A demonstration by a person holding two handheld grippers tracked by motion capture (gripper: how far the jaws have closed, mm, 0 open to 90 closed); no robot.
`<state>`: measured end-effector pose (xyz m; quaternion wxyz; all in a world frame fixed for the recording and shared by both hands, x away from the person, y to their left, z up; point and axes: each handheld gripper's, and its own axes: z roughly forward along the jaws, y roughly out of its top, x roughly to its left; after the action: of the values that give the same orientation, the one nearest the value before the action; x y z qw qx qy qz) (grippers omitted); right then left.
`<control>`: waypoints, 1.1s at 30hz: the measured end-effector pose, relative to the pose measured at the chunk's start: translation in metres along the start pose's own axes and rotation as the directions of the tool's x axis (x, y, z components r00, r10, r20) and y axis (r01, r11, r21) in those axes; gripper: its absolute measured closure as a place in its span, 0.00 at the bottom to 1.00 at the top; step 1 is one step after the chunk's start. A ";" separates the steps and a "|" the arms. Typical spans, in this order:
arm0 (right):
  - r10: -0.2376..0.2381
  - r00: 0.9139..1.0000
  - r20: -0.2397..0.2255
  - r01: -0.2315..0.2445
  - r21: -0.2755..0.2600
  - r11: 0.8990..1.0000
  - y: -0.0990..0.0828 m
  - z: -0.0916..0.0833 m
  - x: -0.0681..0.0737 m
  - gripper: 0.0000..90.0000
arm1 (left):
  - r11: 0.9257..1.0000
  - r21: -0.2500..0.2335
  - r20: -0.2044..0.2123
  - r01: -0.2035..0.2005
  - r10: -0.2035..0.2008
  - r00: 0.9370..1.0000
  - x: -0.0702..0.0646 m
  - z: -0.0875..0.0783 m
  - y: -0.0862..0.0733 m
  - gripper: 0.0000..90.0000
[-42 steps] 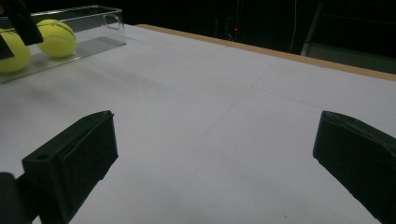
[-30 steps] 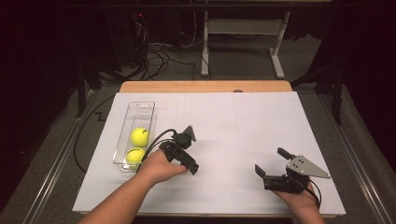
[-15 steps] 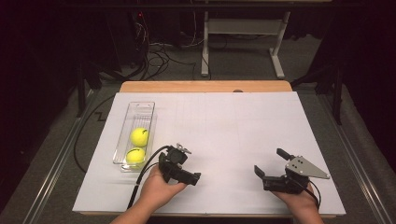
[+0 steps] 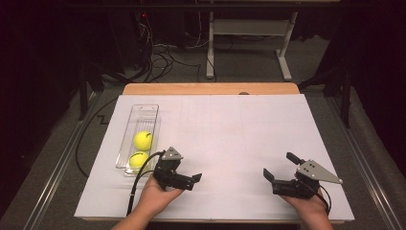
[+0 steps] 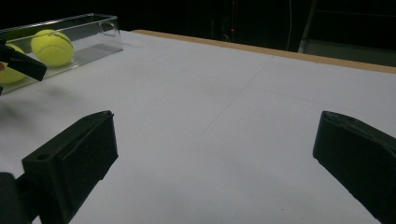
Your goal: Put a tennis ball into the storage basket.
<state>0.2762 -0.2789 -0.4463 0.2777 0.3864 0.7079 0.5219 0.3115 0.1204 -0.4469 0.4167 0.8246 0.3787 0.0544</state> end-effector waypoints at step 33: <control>-0.010 1.000 -0.011 0.009 -0.070 0.998 0.009 -0.012 0.006 0.00 | 0.895 -0.437 -0.023 -0.092 0.091 0.996 0.021 -0.078 -0.024 0.00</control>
<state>0.2655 -0.2790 -0.4339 0.2894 0.3700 0.6928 0.5471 0.2810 0.1936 -0.4185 0.5877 0.7269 0.3180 0.1584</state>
